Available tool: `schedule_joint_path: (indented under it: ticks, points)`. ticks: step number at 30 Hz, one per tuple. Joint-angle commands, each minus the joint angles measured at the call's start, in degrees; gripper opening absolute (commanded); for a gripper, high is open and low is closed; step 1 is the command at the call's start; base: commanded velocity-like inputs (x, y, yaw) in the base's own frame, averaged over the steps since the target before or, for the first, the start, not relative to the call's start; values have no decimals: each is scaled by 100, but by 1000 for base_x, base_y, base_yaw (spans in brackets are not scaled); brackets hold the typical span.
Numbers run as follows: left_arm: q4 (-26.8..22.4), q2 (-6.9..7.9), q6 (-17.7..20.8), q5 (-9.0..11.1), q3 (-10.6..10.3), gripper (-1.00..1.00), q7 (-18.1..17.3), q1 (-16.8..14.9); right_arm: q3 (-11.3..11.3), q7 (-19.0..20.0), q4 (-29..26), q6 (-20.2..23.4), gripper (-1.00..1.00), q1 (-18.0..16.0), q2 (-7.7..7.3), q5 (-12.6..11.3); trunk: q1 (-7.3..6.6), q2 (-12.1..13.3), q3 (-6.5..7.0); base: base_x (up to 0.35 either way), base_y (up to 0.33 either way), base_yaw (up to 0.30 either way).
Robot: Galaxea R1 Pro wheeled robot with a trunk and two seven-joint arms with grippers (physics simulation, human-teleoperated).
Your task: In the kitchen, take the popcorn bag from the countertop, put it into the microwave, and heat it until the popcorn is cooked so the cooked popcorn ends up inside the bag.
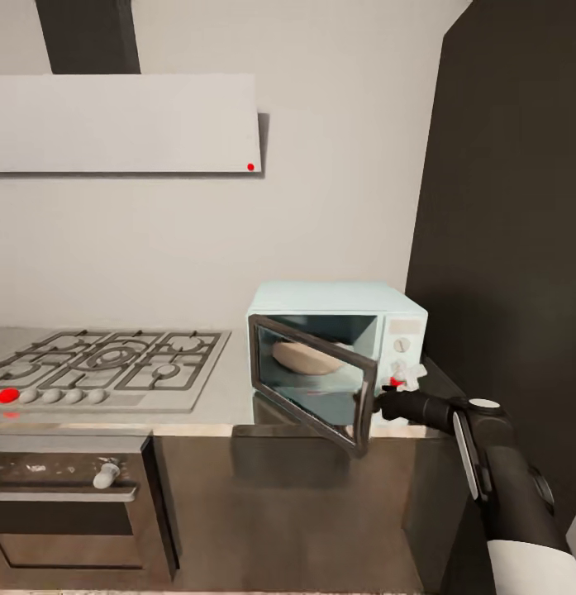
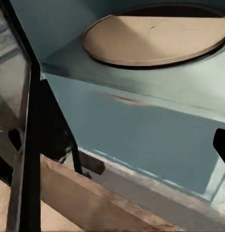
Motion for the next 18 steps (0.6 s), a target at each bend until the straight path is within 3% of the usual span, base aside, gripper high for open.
schedule_joint_path:
  ticks: [1,18]
  points:
    - [2,1,-6,47,17,100,-30,-1,-4,62,-6,27,100,-6,3,48,-3,-4,-6,-269,207,0]
    - [5,10,-4,52,32,100,-30,-1,-25,50,-11,72,100,-6,-4,30,-3,-4,-6,-139,282,0]
